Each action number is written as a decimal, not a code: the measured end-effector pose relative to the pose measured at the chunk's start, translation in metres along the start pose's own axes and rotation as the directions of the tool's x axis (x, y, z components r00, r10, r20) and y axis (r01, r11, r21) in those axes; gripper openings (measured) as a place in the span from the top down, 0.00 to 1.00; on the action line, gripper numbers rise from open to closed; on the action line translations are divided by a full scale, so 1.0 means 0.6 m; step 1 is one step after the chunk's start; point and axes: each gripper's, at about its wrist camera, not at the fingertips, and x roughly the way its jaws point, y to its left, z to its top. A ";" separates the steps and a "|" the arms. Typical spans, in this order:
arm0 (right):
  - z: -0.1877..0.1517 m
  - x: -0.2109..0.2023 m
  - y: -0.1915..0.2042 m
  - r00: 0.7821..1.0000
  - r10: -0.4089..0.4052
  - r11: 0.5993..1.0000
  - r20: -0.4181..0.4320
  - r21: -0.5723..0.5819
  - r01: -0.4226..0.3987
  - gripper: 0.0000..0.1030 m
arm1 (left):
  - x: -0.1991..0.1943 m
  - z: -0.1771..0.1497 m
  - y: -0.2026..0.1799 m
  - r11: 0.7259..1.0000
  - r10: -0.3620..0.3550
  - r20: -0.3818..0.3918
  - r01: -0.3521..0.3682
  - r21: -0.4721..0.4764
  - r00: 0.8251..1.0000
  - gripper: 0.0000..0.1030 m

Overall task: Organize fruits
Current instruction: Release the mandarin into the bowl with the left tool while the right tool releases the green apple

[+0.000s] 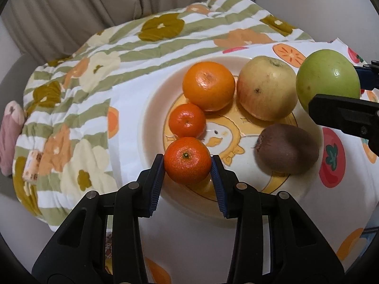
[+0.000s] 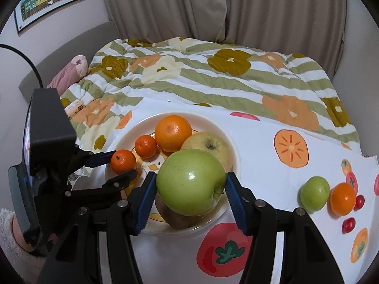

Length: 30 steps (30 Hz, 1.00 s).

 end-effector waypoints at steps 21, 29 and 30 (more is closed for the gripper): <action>0.006 0.001 0.019 0.999 0.040 0.999 -0.018 -0.021 -0.040 0.47 | -0.085 -0.031 0.033 0.998 0.028 0.073 -0.024 -0.050 0.997 0.00; 0.019 0.050 0.065 0.996 0.077 0.994 -0.037 -0.074 -0.079 0.47 | -0.083 -0.053 0.066 0.994 0.054 0.048 -0.049 -0.099 0.997 0.00; 0.021 0.055 0.070 0.997 0.073 0.994 -0.037 -0.079 -0.076 0.47 | -0.082 -0.055 0.068 0.994 0.055 0.045 -0.050 -0.101 0.998 0.00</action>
